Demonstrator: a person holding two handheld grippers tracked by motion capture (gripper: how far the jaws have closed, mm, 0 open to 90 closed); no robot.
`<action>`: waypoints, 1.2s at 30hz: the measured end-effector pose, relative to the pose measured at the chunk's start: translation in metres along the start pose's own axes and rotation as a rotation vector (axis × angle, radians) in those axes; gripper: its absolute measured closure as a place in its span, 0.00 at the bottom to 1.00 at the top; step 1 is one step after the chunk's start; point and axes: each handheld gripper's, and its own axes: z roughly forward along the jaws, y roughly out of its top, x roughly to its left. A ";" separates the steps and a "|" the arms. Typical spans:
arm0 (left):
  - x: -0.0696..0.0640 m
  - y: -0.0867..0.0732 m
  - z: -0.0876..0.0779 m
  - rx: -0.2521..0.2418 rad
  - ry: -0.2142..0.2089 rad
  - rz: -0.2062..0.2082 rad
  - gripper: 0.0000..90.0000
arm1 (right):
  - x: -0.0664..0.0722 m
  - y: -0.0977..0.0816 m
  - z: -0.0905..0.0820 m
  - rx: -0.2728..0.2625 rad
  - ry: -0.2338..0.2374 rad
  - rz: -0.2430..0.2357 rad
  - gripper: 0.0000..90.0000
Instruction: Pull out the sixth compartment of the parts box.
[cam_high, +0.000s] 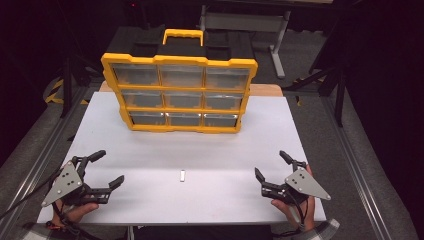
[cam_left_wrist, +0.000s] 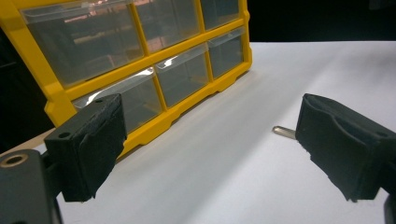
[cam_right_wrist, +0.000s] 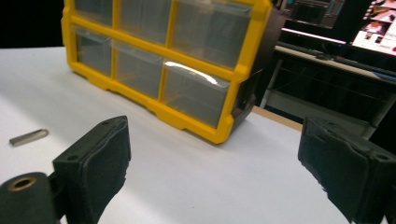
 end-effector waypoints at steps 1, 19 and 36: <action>0.001 -0.001 0.001 0.002 -0.005 -0.003 0.11 | 0.004 -0.004 0.003 0.006 0.007 -0.016 0.11; 0.002 -0.013 0.010 0.029 -0.055 -0.017 0.10 | 0.010 -0.003 0.014 -0.002 -0.023 -0.052 0.13; 0.000 -0.020 0.014 0.072 -0.059 -0.026 0.10 | -0.018 0.022 0.039 -0.043 -0.114 -0.087 0.12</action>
